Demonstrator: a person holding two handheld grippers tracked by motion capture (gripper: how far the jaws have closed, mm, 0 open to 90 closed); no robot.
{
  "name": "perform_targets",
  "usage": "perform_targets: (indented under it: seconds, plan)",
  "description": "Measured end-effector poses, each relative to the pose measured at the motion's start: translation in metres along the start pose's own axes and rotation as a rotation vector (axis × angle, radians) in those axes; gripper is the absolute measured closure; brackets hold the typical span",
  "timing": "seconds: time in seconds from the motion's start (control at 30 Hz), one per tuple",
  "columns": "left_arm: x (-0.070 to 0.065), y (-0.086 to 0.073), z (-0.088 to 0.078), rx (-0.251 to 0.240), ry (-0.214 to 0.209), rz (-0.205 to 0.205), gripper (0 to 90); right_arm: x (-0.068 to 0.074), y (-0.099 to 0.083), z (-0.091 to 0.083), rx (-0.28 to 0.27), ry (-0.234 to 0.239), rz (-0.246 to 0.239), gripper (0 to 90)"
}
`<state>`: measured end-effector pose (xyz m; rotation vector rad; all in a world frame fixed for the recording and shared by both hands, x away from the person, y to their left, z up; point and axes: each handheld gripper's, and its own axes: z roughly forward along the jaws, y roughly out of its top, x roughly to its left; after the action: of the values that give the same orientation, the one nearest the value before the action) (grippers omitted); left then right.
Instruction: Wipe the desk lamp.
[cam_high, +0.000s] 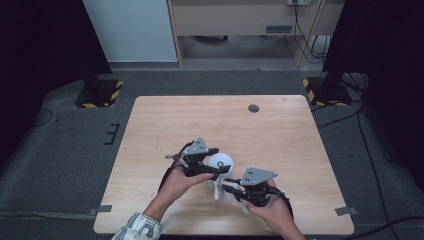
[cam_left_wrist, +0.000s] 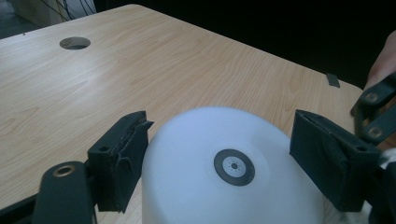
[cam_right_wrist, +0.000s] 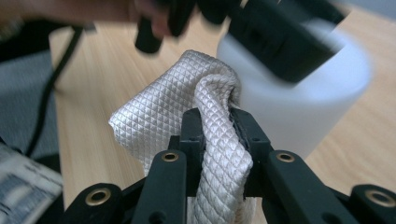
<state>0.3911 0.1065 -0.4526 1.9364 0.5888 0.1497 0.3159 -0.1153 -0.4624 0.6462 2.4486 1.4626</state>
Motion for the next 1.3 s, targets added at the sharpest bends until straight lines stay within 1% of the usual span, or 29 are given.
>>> perform_targets:
  seconds: [0.07,0.13,0.2,0.23,0.3,0.4,0.47,0.53,0.67,0.73,0.77,0.87,0.93,1.0,1.07,1.13,1.3]
  plan:
    - [0.000,0.000,0.000,0.001,-0.002,-0.003,19.1,0.000,0.001,-0.001,-0.002,-0.003,0.000,75.8]
    - [0.000,0.000,0.000,0.002,-0.002,-0.004,19.1,0.000,-0.002,0.004,0.020,-0.004,-0.001,75.8]
    - [0.001,0.000,0.000,0.003,-0.003,-0.004,19.2,0.001,-0.007,0.012,0.070,-0.013,-0.009,75.9]
    - [0.001,0.000,0.000,0.002,-0.003,-0.006,19.2,0.001,-0.009,0.014,0.085,-0.014,-0.008,75.9]
    - [0.001,0.000,0.000,-0.001,-0.004,-0.009,19.2,-0.001,-0.014,0.020,0.121,-0.013,0.014,75.9]
    - [0.002,0.000,0.000,0.001,-0.003,-0.006,19.2,-0.004,-0.022,0.025,0.167,-0.021,0.023,75.9]
    - [0.002,0.000,0.000,0.000,-0.005,-0.009,19.2,-0.007,-0.025,0.027,0.190,-0.031,0.029,75.9]
    - [0.002,0.000,0.000,-0.001,-0.006,-0.011,19.2,-0.009,-0.027,0.026,0.197,-0.043,0.038,75.8]
    - [0.002,0.000,0.000,-0.002,-0.007,-0.013,19.2,-0.016,-0.024,0.015,0.173,-0.070,0.057,75.8]
    - [0.003,-0.001,0.000,-0.002,-0.007,-0.016,19.2,-0.020,-0.022,0.009,0.149,-0.080,0.069,75.8]
    - [0.003,-0.001,0.000,-0.003,-0.007,-0.018,19.2,-0.022,-0.020,0.004,0.128,-0.085,0.079,75.8]
    - [0.003,-0.001,0.000,-0.003,-0.009,-0.021,19.2,-0.025,-0.016,-0.004,0.081,-0.090,0.089,75.8]
    - [0.003,-0.001,0.000,-0.003,-0.010,-0.022,19.1,-0.026,-0.015,-0.008,0.062,-0.090,0.097,75.8]
    - [0.004,-0.001,0.000,-0.003,-0.008,-0.026,19.1,-0.025,-0.014,-0.008,0.060,-0.085,0.092,75.8]
    - [0.005,-0.001,-0.001,-0.005,0.001,-0.041,18.9,-0.024,-0.014,-0.006,0.060,-0.080,0.088,75.8]
    - [0.006,-0.002,-0.001,-0.010,-0.002,-0.049,18.8,-0.023,-0.013,-0.005,0.057,-0.079,0.086,75.7]
    - [0.006,-0.002,-0.003,-0.011,0.018,-0.041,17.4,-0.022,-0.013,-0.006,0.056,-0.075,0.083,75.6]
